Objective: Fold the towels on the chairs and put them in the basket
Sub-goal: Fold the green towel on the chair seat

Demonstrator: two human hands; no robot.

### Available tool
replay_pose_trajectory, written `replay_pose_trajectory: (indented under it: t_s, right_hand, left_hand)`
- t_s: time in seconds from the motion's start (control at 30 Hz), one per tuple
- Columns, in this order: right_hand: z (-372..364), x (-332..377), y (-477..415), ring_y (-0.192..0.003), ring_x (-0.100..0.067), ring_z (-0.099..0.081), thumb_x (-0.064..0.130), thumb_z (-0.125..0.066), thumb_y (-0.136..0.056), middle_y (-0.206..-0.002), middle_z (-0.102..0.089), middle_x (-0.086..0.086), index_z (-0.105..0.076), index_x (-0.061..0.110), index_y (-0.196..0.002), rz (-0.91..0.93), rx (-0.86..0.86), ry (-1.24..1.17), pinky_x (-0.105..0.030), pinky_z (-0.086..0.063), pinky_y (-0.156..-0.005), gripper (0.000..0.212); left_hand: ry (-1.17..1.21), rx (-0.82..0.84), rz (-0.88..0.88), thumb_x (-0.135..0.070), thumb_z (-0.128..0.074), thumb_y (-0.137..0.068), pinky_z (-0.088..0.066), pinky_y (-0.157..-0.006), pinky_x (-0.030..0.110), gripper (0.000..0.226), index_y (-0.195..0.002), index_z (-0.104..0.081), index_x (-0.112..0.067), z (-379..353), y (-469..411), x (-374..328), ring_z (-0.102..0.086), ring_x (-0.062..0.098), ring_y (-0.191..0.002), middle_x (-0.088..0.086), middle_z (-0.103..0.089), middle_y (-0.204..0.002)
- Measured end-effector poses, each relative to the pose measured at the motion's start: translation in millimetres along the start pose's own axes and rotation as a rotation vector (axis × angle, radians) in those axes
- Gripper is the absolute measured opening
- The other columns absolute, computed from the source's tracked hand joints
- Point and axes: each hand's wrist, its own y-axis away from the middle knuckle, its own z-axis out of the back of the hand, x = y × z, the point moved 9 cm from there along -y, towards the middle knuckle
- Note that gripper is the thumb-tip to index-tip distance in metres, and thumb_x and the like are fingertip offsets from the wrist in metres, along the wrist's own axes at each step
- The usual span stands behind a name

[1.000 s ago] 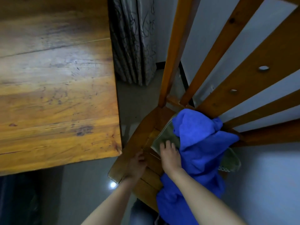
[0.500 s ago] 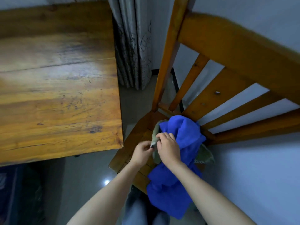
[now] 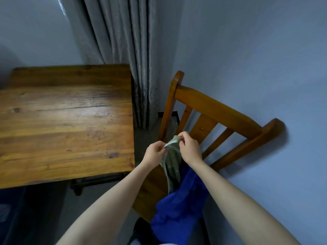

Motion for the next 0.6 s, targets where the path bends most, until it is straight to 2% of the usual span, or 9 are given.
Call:
replay_pose_trajectory:
  t_s: [0.1,0.2,0.33,0.43,0.5,0.57,0.6]
  right_hand:
    - [24.0,15.7,8.5,-0.085,-0.022,-0.060,0.010,-0.041,-0.097,-0.093,-0.064,-0.005,-0.054,0.011,-0.102,0.046,-0.044,-0.028,-0.038,-0.052,-0.072,0.014]
    - [54.5,32.4,14.4,-0.079,-0.018,-0.060,0.009,-0.043,-0.096,-0.085,-0.059,0.002,-0.055,0.012,-0.100,0.104,-0.098,-0.067,-0.027,-0.047,-0.065,0.013]
    - [99.8,57.3,13.1,-0.082,-0.012,-0.054,0.009,-0.044,-0.096,-0.090,-0.056,0.004,-0.055,0.010,-0.102,0.184,-0.163,-0.090,-0.016,-0.040,-0.062,0.013]
    - [133.0,77.6,14.1,-0.084,-0.009,-0.053,0.010,-0.045,-0.096,-0.093,-0.056,0.004,-0.055,0.011,-0.103,0.232,-0.215,-0.151,-0.004,-0.036,-0.061,0.011]
    - [151.0,91.0,13.6,-0.084,-0.009,-0.053,0.010,-0.045,-0.097,-0.093,-0.056,0.004,-0.054,0.011,-0.103,0.263,-0.237,-0.193,-0.003,-0.036,-0.060,0.011]
    - [167.6,103.3,15.4,-0.085,-0.010,-0.052,0.010,-0.044,-0.097,-0.094,-0.056,0.002,-0.054,0.009,-0.106,0.285,-0.258,-0.244,-0.005,-0.038,-0.061,0.013]
    - [176.3,109.1,16.4,-0.086,-0.011,-0.052,0.010,-0.044,-0.097,-0.095,-0.056,0.001,-0.054,0.008,-0.107,0.294,-0.269,-0.277,-0.007,-0.040,-0.065,0.014]
  left_hand:
    - [0.009,-0.006,-0.051,-0.011,-0.052,-0.092,-0.047,-0.066,0.024,0.011,-0.085,-0.060,-0.015,6.4,10.7,-24.3,-0.058,0.016,-0.078,0.000,-0.060,-0.079]
    - [-0.007,-0.018,-0.119,-0.013,-0.054,-0.091,-0.045,-0.063,0.021,0.011,-0.085,-0.060,-0.018,15.5,17.2,-55.8,-0.058,0.012,-0.075,-0.002,-0.061,-0.079]
    - [-0.047,-0.073,-0.263,-0.012,-0.056,-0.091,-0.039,-0.056,0.014,0.011,-0.083,-0.061,-0.018,34.2,21.7,-110.5,-0.054,0.003,-0.067,-0.008,-0.059,-0.074]
    - [-0.055,-0.131,-0.366,-0.011,-0.058,-0.089,-0.043,-0.058,0.018,0.007,-0.084,-0.063,-0.013,52.8,29.6,-152.3,-0.055,0.008,-0.067,-0.003,-0.061,-0.073]
    - [-0.064,-0.166,-0.422,-0.010,-0.058,-0.089,-0.048,-0.068,0.032,0.008,-0.089,-0.065,-0.006,65.9,33.0,-176.8,-0.059,0.018,-0.073,0.007,-0.065,-0.078]
    - [-0.069,-0.178,-0.467,-0.012,-0.059,-0.089,-0.049,-0.071,0.033,0.008,-0.089,-0.066,-0.007,76.7,37.5,-198.5,-0.061,0.020,-0.075,0.008,-0.066,-0.080]
    - [-0.063,-0.170,-0.488,-0.013,-0.059,-0.089,-0.049,-0.069,0.030,0.008,-0.087,-0.067,-0.011,80.2,39.3,-208.0,-0.061,0.014,-0.072,0.003,-0.066,-0.077]
